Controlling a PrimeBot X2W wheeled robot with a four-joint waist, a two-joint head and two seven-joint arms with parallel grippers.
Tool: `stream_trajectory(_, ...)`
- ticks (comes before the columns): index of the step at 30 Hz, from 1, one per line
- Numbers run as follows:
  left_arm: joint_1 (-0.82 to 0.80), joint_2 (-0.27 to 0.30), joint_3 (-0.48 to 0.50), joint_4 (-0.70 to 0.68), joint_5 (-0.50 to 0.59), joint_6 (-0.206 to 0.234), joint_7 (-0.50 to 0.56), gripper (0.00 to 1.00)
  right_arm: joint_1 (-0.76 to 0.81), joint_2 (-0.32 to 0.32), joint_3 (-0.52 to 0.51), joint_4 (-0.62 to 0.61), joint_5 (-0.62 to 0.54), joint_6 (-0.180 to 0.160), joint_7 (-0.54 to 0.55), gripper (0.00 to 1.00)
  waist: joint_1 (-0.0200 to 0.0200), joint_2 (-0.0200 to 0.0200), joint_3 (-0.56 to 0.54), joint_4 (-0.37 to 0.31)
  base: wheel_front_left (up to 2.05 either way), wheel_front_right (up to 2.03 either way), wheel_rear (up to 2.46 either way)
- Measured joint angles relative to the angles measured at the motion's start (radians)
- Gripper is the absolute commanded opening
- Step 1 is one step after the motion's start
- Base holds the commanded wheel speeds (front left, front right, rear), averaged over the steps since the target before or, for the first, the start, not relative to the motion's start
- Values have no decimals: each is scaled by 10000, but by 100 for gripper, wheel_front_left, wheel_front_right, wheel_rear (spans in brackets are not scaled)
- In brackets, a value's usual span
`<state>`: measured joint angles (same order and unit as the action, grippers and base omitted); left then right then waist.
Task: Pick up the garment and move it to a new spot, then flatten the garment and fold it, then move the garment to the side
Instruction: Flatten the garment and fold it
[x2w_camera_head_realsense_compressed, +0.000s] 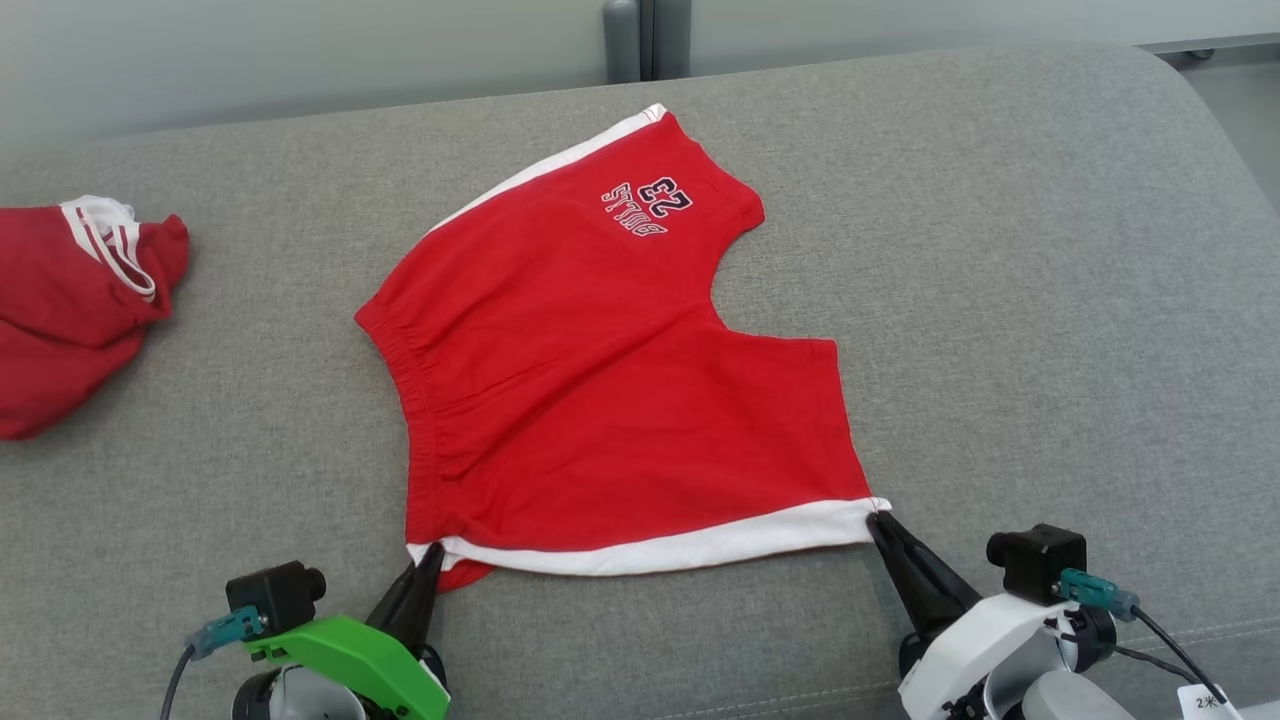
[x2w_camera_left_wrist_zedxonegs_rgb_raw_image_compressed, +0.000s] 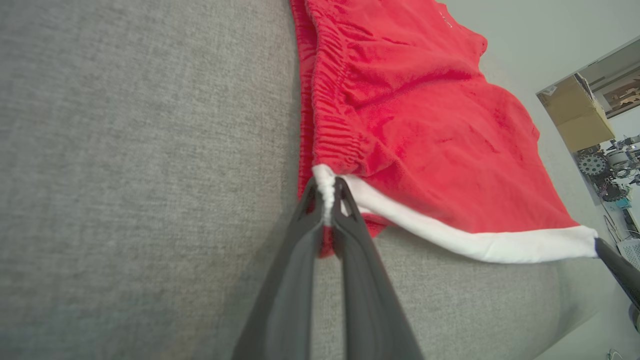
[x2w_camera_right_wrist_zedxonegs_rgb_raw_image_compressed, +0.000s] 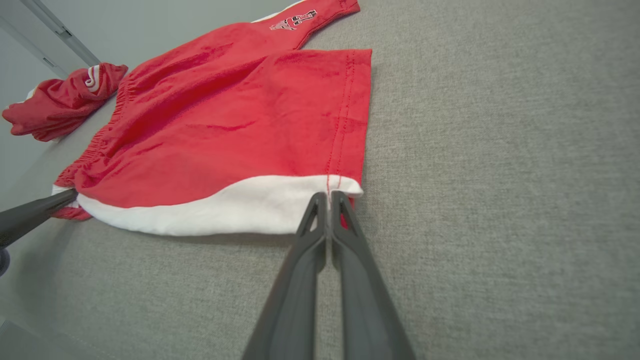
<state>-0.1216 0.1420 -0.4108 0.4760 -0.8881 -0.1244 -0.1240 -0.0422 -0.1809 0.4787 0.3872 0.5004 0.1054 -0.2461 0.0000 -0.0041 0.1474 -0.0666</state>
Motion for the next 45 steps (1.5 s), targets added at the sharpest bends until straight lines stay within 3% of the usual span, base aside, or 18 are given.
stream_trajectory(6,0,8,-151,12,12,0,0,0,-1,44,-125,140,-121,31,0,0,0,0,16,33,0,0,0)
stream_trajectory(7,0,8,-151,12,12,0,0,35,-1,44,-125,140,-121,31,0,21,0,0,16,33,0,0,0)
stream_trajectory(8,0,13,-151,13,17,-2,-4,71,-1,69,-182,134,-123,31,0,34,0,0,17,39,0,0,0)
stream_trajectory(9,0,46,-161,23,107,-2,-19,100,0,96,-236,127,-132,31,0,83,0,0,17,42,0,0,0)
stream_trajectory(10,0,115,-178,29,244,-2,-35,100,1,125,-291,113,-134,31,0,100,0,0,16,45,0,0,0)
stream_trajectory(19,42,748,-134,-420,915,-2,-652,100,366,-69,-633,-159,-453,25,0,100,1,0,-3,40,0,0,0)
stream_trajectory(28,25,1078,182,-1361,1628,205,-1074,100,341,-297,-1595,-897,-769,-198,-12,100,1,0,-125,62,0,0,0)
stream_trajectory(33,-84,915,234,-1691,1944,518,-1191,100,158,-370,-1887,-1289,-1011,-293,-12,100,1,0,-343,85,0,0,0)
stream_trajectory(39,-284,485,270,-1889,2468,1005,-1248,100,-208,-359,-2362,-1908,-1394,-648,-54,100,1,0,-647,101,0,0,0)
stream_trajectory(45,-265,339,460,-1965,3120,1707,-1248,100,-320,-263,-2454,-2330,-1661,-917,-59,100,1,0,-901,61,0,0,0)
